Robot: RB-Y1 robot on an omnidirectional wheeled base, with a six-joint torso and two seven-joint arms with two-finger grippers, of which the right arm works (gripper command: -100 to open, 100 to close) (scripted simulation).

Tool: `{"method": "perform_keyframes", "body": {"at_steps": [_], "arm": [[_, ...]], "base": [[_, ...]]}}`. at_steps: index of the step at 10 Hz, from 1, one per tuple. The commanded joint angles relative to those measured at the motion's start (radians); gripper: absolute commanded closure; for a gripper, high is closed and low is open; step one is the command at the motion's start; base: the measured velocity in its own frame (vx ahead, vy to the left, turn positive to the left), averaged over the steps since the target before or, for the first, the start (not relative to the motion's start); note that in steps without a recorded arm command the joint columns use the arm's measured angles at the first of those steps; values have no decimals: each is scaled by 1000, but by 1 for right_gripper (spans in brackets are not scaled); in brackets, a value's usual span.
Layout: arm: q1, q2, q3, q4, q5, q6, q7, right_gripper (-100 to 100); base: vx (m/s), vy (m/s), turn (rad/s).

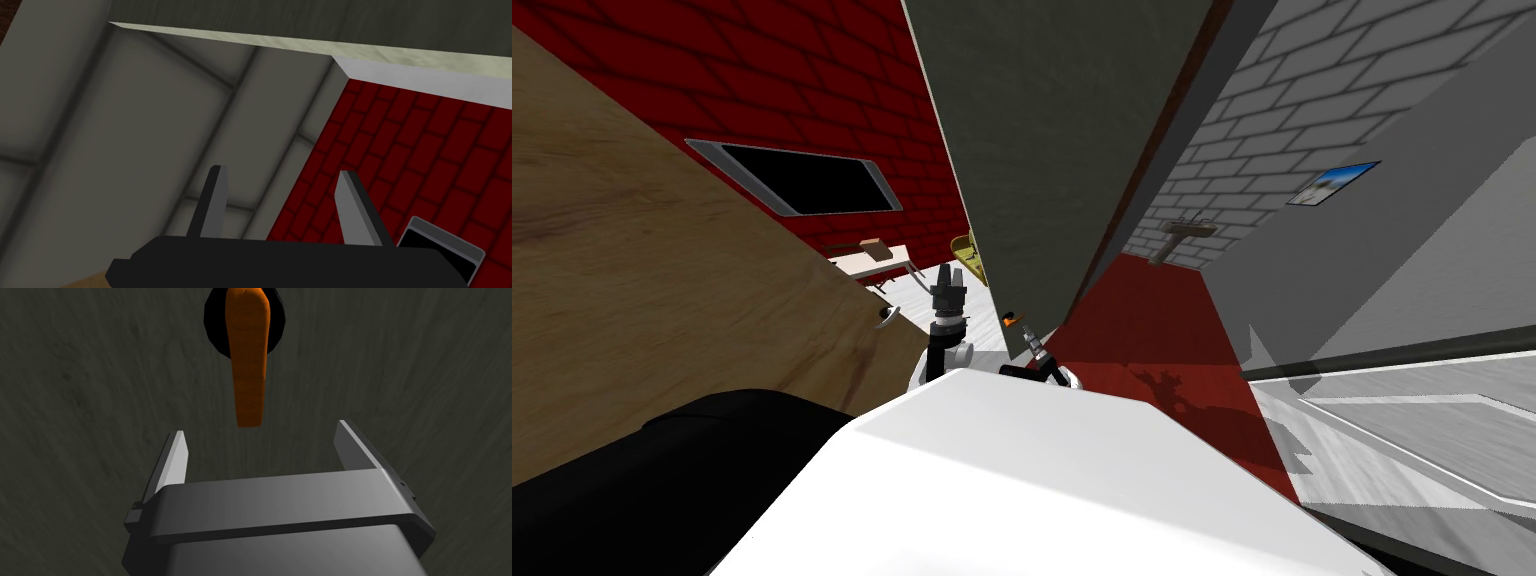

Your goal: Push the door open

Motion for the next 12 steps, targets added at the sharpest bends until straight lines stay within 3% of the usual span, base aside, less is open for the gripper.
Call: {"method": "perform_keyframes", "body": {"at_steps": [1,5,6,11,12], "arm": [[0,1,-4,3,0,-4,3,-100],[-1,11,-8,10,-1,-10,6,-100],[-1,11,-8,10,-1,-10,6,100],[-1,11,-8,10,-1,-10,6,100],[-4,4,-27,14,-5,-8,11,100]], "base": [[159,166,29],[133,121,15],[-15,-9,-6],[-14,-14,1],[37,84,-17]]}}
